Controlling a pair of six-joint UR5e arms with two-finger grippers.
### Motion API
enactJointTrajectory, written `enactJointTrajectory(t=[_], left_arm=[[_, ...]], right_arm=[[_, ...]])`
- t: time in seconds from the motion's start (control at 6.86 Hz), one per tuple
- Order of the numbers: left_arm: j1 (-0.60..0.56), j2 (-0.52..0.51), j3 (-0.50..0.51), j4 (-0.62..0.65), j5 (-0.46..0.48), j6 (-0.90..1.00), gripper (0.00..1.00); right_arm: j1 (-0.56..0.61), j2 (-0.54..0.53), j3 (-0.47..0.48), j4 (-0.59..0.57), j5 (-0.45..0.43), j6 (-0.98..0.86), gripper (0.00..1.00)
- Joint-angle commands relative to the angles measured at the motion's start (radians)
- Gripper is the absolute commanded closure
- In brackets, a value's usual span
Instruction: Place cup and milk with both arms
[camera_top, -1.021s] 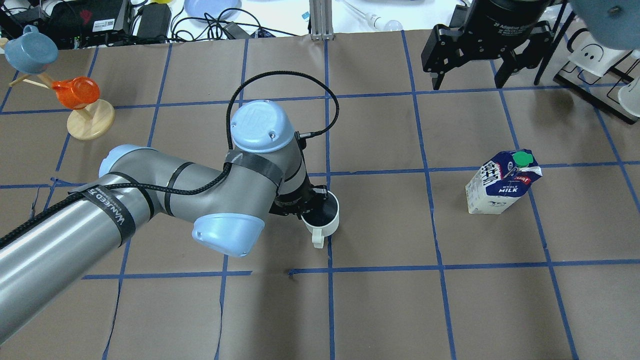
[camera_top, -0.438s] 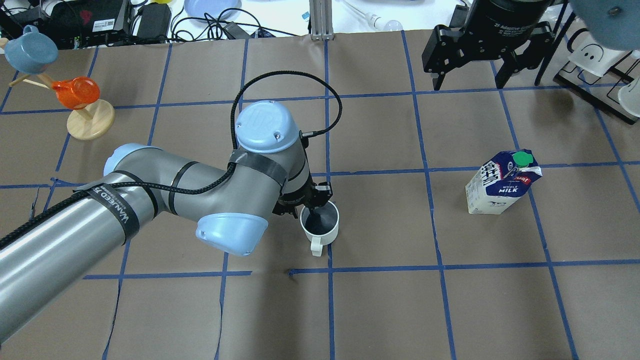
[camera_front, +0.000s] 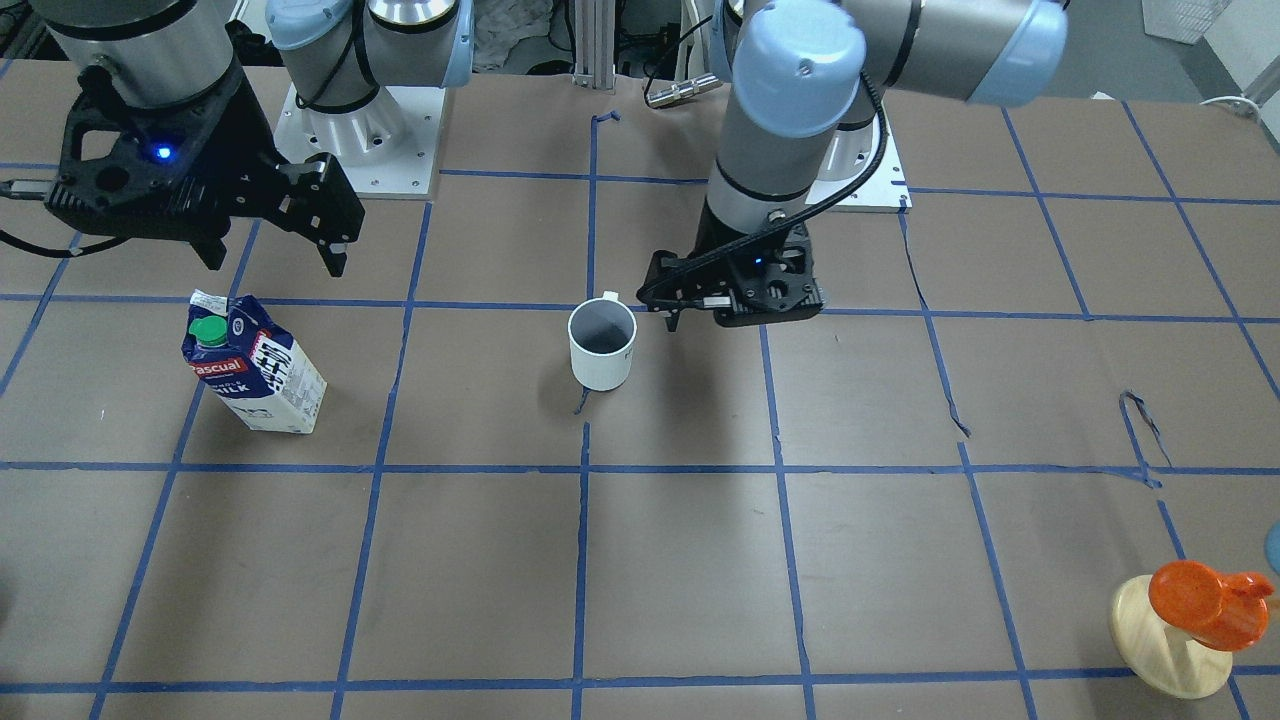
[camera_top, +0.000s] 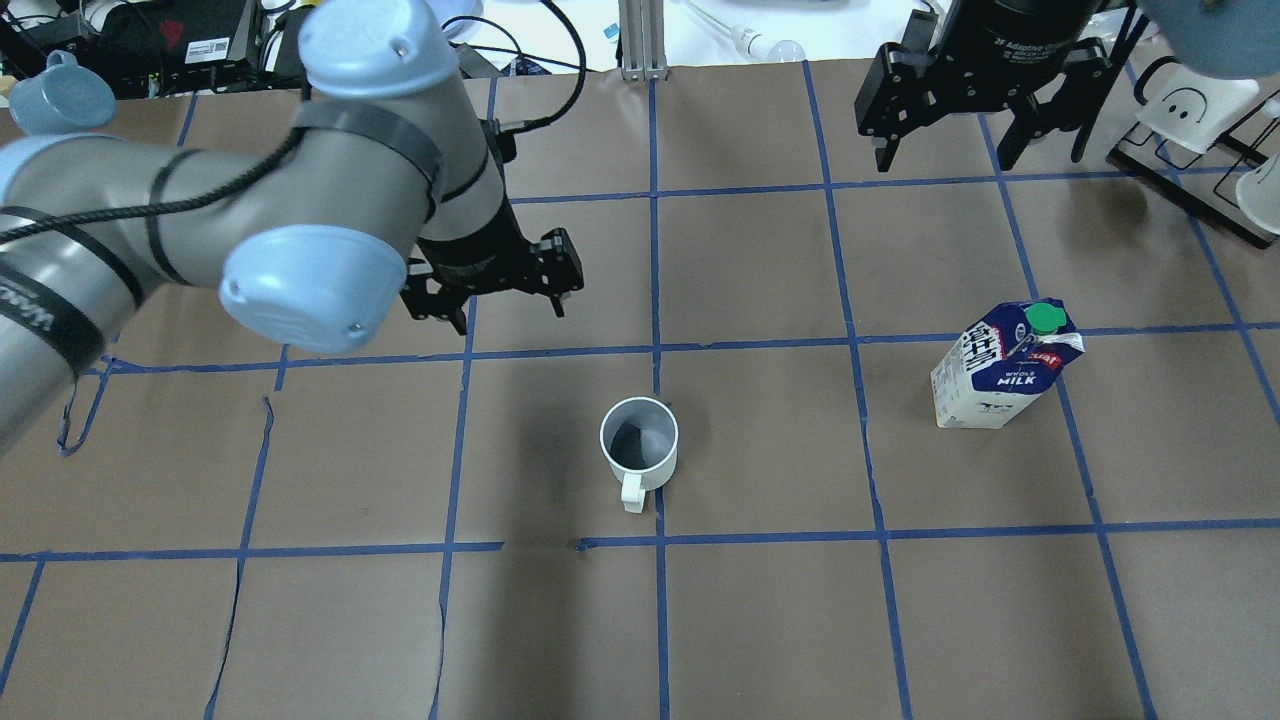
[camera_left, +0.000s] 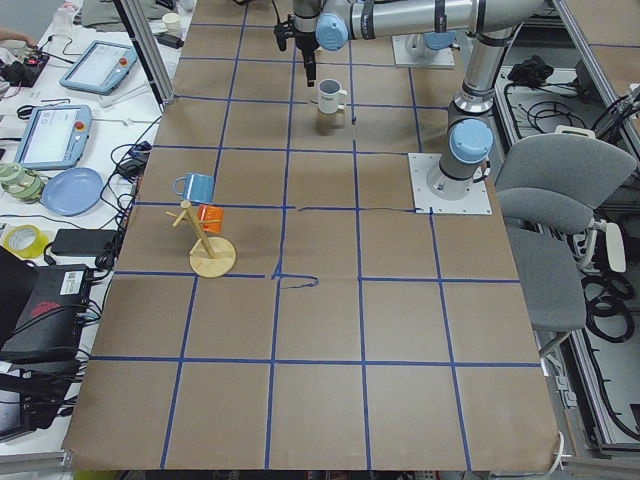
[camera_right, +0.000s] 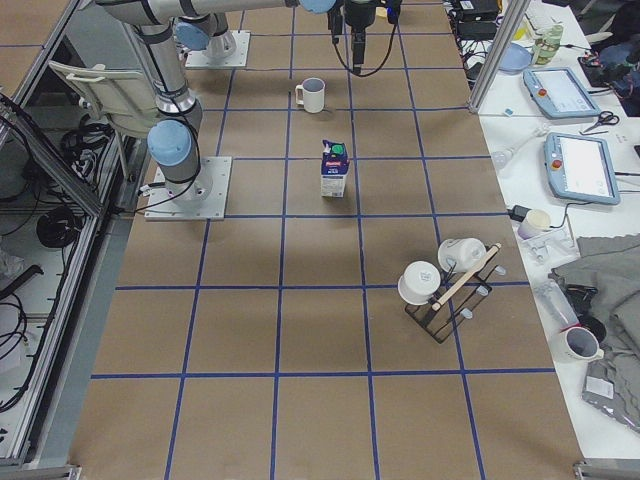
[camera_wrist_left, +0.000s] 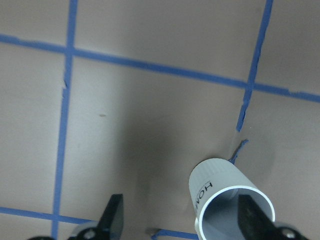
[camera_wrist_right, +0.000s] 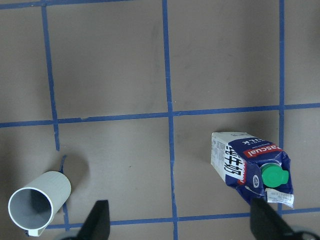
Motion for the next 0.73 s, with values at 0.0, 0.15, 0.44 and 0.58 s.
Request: enactJointTrajectory(t=[0.0,0.15,0.44,0.58], left_arm=[[0.171,0.051,0.117,-0.090,0.054,0.319,0.00],[0.226,0.068,0.136,-0.090,0.088,0.462,0.00],[0.270,0.094,0.140,-0.090,0.067,0.483,0.00],[0.268,0.099,0.140,-0.090,0.035,0.477,0.00]], right_arm=[[-0.096,0.009,0.018,0.005,0.000,-0.067,0.00],[-0.140,0.009,0.073,-0.004,-0.002,-0.191,0.00],[-0.218,0.004,0.204,-0.082,-0.010,-0.316,0.00],[-0.257,0.006,0.304,-0.141,-0.007,-0.318,0.00]])
